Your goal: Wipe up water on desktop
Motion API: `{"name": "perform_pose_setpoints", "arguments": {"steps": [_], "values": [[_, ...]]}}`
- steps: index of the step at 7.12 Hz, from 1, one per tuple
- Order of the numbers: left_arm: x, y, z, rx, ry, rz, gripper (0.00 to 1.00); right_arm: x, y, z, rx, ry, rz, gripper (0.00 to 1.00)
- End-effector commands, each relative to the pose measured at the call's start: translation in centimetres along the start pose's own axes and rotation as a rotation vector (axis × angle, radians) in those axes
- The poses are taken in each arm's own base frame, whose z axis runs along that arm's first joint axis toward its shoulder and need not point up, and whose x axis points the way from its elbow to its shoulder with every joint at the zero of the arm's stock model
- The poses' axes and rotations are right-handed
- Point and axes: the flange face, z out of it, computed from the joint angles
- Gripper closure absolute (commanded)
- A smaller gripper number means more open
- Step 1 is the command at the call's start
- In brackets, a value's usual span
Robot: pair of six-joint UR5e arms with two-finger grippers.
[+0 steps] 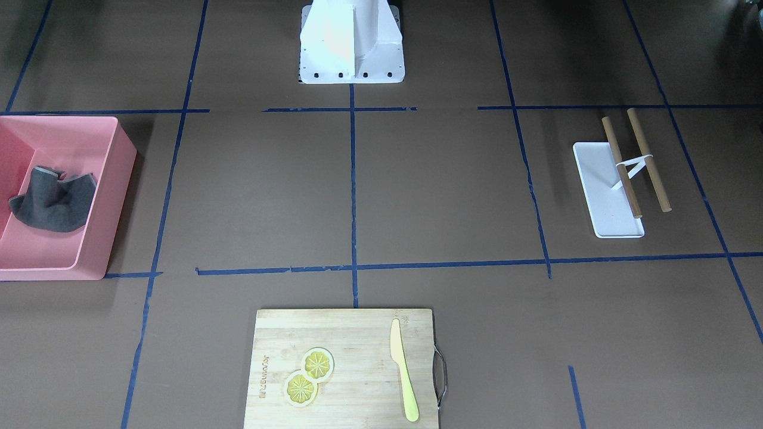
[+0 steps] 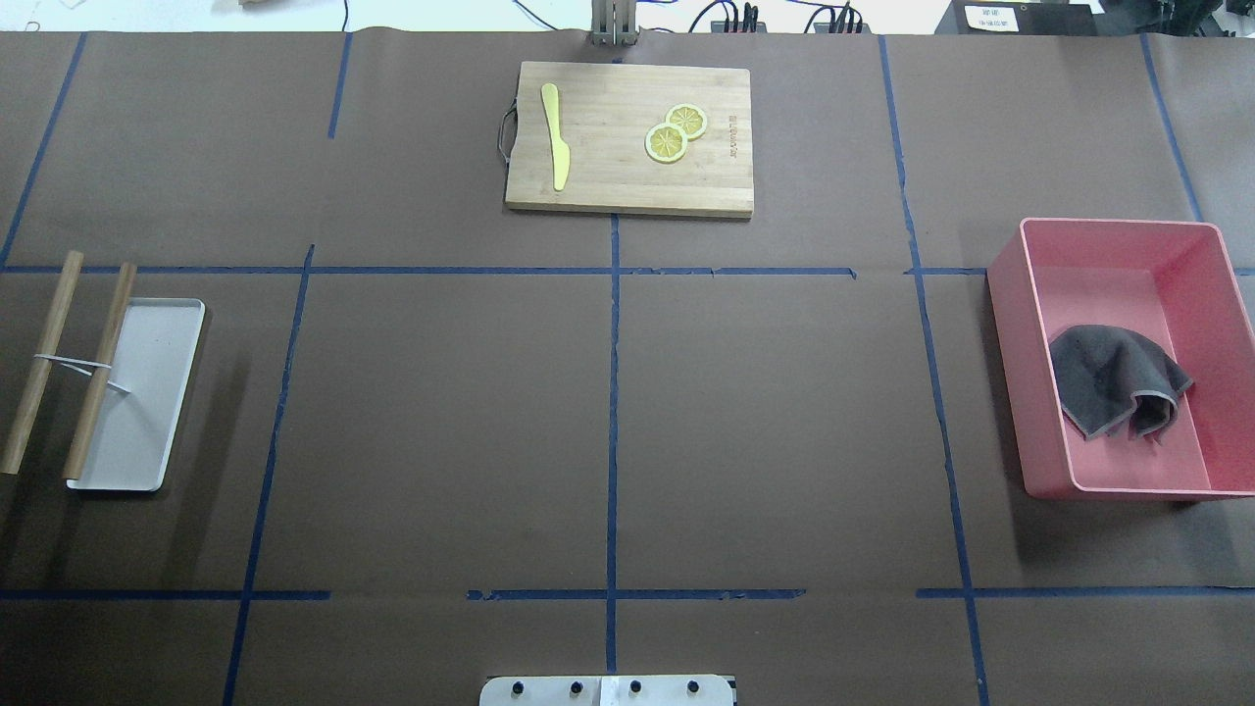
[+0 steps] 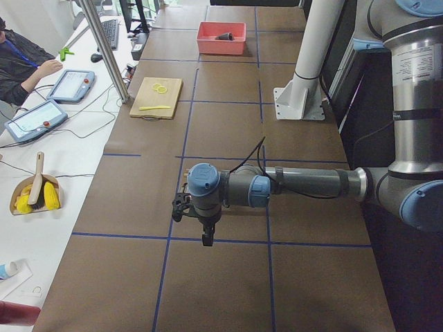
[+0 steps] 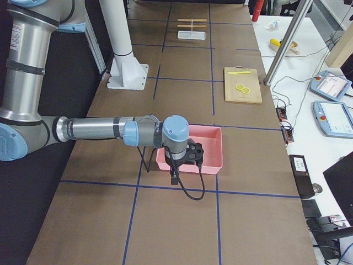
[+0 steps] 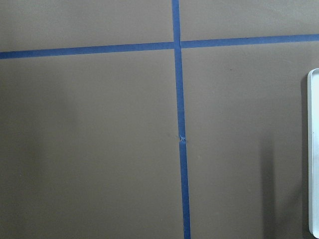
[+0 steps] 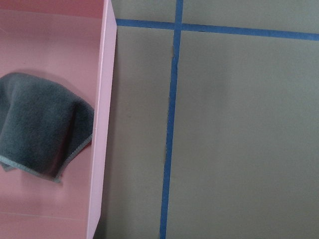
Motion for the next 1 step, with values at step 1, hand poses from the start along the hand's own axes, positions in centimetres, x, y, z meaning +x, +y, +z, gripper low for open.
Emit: {"name": "perform_pose_setpoints", "arguments": {"steps": [1], "values": [[-0.03, 0.10, 0.03, 0.000, 0.000, 0.000, 0.00, 0.00, 0.00, 0.00, 0.000, 0.000, 0.000, 0.00]]}}
